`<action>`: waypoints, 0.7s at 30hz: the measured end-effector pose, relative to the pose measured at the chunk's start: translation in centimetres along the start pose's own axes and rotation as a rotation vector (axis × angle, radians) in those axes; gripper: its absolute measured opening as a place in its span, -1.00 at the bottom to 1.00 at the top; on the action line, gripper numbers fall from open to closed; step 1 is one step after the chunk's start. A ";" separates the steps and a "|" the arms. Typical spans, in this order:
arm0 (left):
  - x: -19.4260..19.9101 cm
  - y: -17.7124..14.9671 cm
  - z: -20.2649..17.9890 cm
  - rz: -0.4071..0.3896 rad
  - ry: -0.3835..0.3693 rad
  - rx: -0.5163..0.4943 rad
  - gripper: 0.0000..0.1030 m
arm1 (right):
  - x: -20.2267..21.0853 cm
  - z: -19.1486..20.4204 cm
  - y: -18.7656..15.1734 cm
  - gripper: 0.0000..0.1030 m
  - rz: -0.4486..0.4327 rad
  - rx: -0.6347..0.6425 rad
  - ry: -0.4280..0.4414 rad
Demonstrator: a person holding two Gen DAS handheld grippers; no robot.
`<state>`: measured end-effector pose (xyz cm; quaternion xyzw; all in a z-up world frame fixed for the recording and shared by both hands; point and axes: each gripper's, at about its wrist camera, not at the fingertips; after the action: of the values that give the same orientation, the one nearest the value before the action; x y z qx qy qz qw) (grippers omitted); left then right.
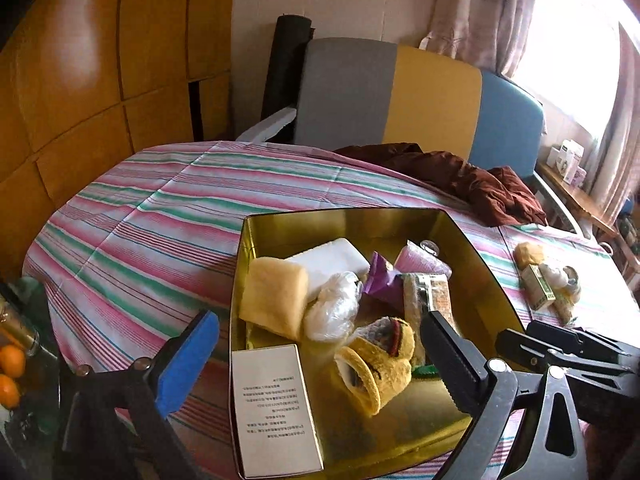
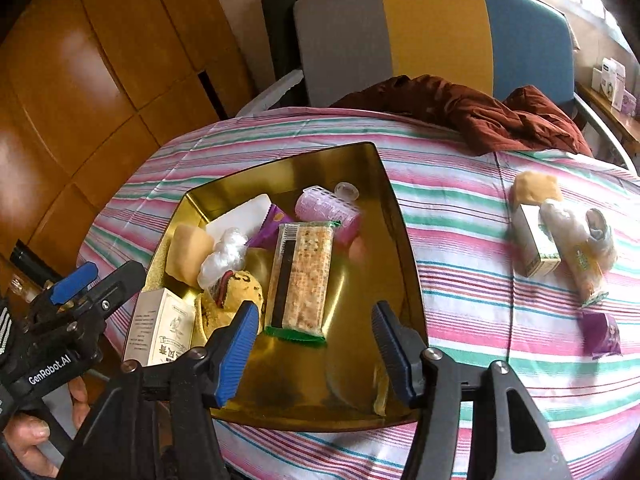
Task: Organize objects
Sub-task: 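Open both grippers in the tray and withdraw them toward the pile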
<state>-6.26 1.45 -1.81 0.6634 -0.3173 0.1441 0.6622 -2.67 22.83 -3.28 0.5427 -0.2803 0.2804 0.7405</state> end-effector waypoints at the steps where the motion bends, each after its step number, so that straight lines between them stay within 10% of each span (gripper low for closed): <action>1: 0.0 -0.1 -0.1 0.001 -0.004 -0.002 0.97 | 0.1 -0.2 0.0 0.16 -0.001 -0.005 -0.004; 21: 0.2 -0.9 -3.0 0.025 -0.059 -0.086 0.97 | 2.1 -6.6 -1.5 0.16 -0.016 -0.143 -0.101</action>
<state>-4.92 4.28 -2.16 0.6343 -0.3509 0.1190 0.6785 0.55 29.04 -4.45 0.5042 -0.3322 0.2261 0.7644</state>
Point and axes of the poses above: each gripper's, at about its wrist camera, not at the fingertips, and x roughly against the way its jaws point, z to its left, y to its top, and after that the axes turned 5 degrees about -z, right-handed
